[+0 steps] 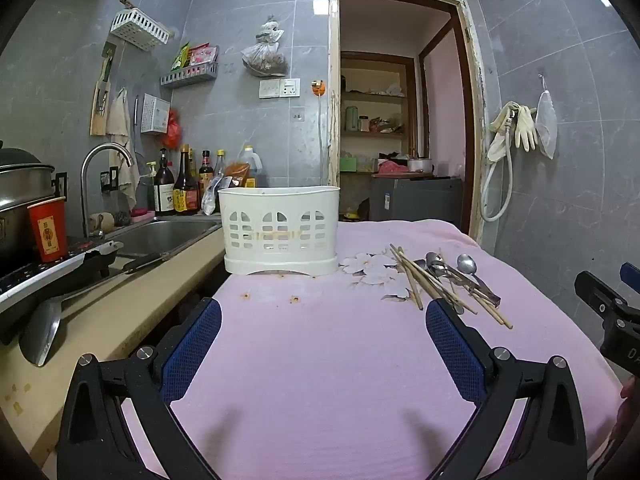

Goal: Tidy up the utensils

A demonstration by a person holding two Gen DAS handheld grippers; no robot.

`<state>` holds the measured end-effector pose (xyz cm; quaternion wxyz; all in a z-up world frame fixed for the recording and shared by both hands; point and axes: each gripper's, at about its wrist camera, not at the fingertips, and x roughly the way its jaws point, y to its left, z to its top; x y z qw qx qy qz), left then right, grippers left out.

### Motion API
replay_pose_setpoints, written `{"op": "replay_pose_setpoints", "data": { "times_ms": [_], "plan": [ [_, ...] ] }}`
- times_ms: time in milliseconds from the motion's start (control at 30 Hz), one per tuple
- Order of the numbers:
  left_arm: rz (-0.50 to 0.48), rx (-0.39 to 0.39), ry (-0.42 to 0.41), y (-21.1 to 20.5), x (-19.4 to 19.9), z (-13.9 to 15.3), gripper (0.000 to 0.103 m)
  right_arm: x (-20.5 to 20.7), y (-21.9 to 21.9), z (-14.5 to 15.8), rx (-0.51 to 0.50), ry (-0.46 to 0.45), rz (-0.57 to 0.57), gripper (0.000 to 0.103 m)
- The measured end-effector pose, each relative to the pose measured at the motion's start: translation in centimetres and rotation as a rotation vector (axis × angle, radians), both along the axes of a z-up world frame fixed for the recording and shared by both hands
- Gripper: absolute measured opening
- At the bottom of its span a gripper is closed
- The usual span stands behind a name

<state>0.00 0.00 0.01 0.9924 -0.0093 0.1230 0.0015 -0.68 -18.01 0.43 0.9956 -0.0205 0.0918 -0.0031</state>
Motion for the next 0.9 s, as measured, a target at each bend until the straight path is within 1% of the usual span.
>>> {"op": "replay_pose_setpoints", "data": {
  "times_ms": [900],
  "plan": [
    [-0.007, -0.005, 0.009, 0.4, 0.3, -0.18, 0.1, 0.15, 0.05, -0.22, 0.0, 0.002, 0.002, 0.103]
  ]
}}
